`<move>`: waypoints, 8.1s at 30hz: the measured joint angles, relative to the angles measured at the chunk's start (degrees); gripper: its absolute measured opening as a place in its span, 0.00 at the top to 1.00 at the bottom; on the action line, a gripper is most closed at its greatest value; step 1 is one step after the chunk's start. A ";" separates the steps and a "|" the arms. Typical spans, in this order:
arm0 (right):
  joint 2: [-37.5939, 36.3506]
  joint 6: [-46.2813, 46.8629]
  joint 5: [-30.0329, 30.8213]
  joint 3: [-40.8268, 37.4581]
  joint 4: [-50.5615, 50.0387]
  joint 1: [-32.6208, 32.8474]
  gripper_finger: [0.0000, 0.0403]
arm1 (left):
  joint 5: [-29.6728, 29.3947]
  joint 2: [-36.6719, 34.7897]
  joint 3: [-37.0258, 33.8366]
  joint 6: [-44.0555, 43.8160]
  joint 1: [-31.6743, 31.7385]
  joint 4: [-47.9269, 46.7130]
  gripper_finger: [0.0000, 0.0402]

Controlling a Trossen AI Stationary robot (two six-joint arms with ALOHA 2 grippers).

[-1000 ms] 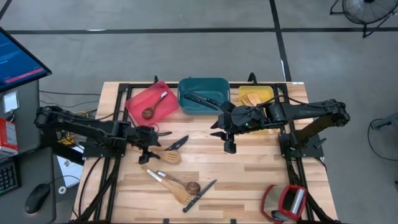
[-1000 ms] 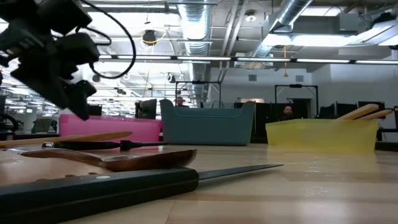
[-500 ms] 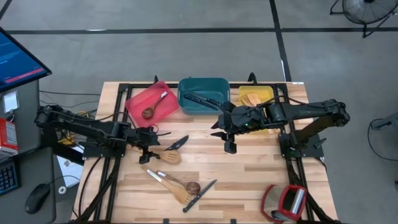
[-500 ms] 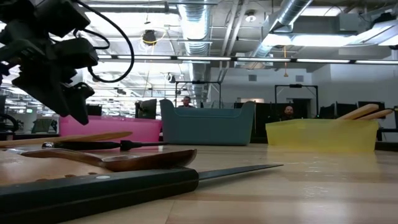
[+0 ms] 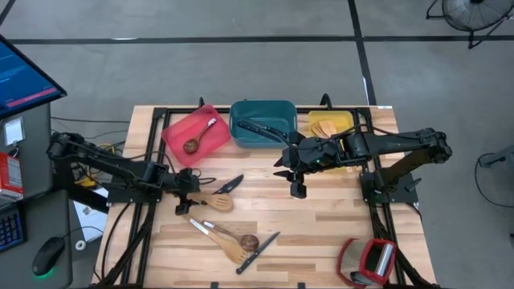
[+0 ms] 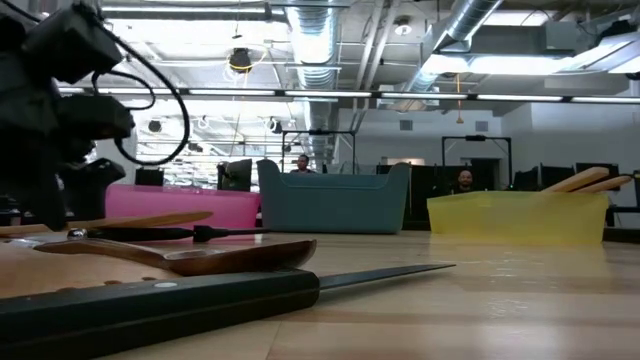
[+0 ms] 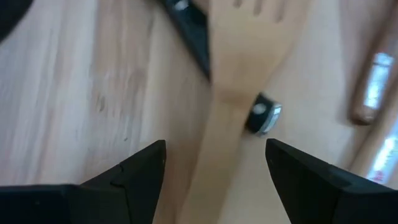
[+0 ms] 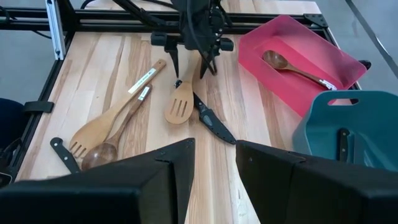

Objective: Pick & Place Kitchen Items
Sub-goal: Put the wooden slotted serving spoon into the red bin, then put the black knife into the blue bin

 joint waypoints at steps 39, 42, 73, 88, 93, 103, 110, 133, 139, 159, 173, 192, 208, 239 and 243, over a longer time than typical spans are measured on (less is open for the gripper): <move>-0.17 1.14 0.02 0.00 -0.78 2.51 0.69 | -6.13 0.07 -1.49 -7.59 0.09 7.24 0.88; -0.17 1.14 0.02 0.00 -1.93 2.94 0.69 | -6.16 0.06 -1.49 -7.79 0.09 9.04 0.88; -42.82 -9.07 0.23 -8.22 0.28 8.15 0.69 | -10.60 -3.23 10.75 -1.55 0.20 19.05 0.88; -67.33 -8.05 0.24 -44.40 33.52 8.07 0.69 | -3.97 -3.21 16.26 2.36 0.20 37.78 0.87; -68.63 -7.91 0.24 -50.58 39.33 8.07 0.69 | 3.53 -3.23 18.32 2.35 0.21 45.25 0.87; -68.63 -7.78 0.24 -55.57 42.26 8.07 0.69 | 12.67 -3.23 20.93 2.14 0.20 52.74 0.87; -68.64 -7.45 0.24 -56.84 42.71 8.07 0.69 | 10.12 -3.23 21.81 2.16 2.82 52.09 0.87; -68.63 -2.97 0.24 -56.98 40.68 8.07 0.69 | -31.15 -3.23 21.81 -9.22 28.09 6.86 0.87; -68.63 -2.95 0.24 -56.98 40.70 8.07 0.69 | -31.03 -3.21 21.81 -14.57 34.22 -6.10 0.87; -68.63 -2.95 0.24 -56.96 39.95 8.07 0.69 | -21.06 6.37 21.81 -16.39 44.78 -14.34 0.87; -68.63 -1.44 0.26 -56.96 38.68 8.07 0.69 | -21.09 12.04 21.79 -16.18 44.78 -14.21 0.81; -68.63 -0.74 0.26 -56.94 38.71 8.07 0.69 | -7.80 7.51 21.76 -11.51 41.84 -7.09 0.59; -68.63 0.36 0.25 -56.94 36.66 8.07 0.69 | -6.02 0.89 21.76 -15.24 8.13 1.49 0.58; -68.61 2.54 0.24 -56.94 34.12 8.07 0.69 | -28.56 38.08 21.76 -20.25 -8.81 6.69 0.58; -68.63 3.10 0.24 -56.94 34.14 8.07 0.69 | -29.70 40.35 21.74 -22.32 -8.93 7.46 0.58</move>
